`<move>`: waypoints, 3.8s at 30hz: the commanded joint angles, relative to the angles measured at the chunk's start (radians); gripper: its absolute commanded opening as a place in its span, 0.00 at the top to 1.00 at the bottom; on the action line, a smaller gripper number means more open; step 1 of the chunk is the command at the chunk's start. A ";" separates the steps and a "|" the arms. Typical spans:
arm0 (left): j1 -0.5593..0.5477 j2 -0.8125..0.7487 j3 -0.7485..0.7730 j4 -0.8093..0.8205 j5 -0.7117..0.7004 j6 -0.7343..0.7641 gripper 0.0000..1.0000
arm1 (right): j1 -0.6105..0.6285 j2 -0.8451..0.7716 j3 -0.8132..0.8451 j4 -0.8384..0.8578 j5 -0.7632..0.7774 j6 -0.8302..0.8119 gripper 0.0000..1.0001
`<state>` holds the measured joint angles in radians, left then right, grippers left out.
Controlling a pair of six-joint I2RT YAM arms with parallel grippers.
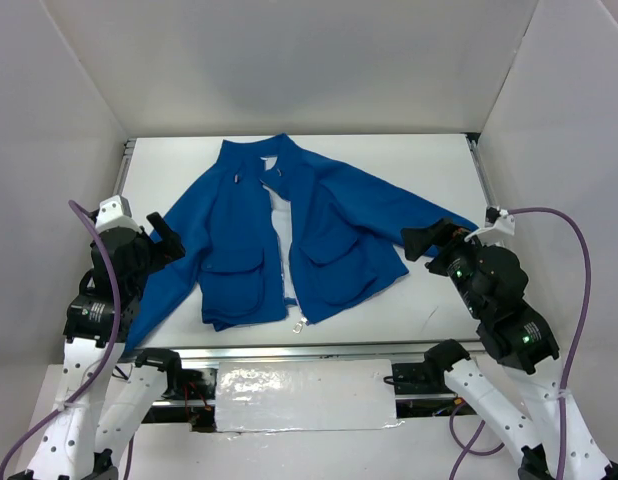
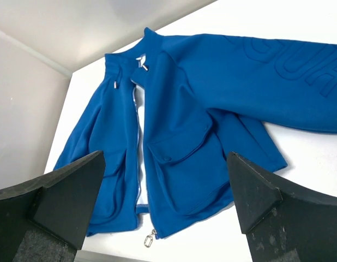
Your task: Zip up the jacket
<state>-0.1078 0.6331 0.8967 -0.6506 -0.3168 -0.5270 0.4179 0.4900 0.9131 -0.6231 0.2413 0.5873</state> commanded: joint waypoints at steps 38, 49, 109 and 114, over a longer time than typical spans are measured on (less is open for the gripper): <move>0.022 0.019 0.010 0.060 0.068 0.021 0.01 | 0.277 1.429 0.204 0.763 -0.593 0.227 0.35; 0.022 0.010 0.007 0.062 0.081 0.025 0.01 | 0.286 1.472 0.195 0.798 -0.651 0.249 0.40; -0.009 -0.208 -0.447 0.437 0.981 -0.318 0.14 | 0.352 1.177 -0.099 1.280 -0.928 0.459 1.00; -0.070 -0.217 -0.516 0.562 1.022 -0.364 0.17 | 0.366 1.170 -0.076 1.313 -0.932 0.499 1.00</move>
<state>-0.1429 0.4255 0.3862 -0.2546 0.6056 -0.8295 0.7639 1.6962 0.8040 0.6071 -0.6628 1.0515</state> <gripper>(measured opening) 0.836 0.021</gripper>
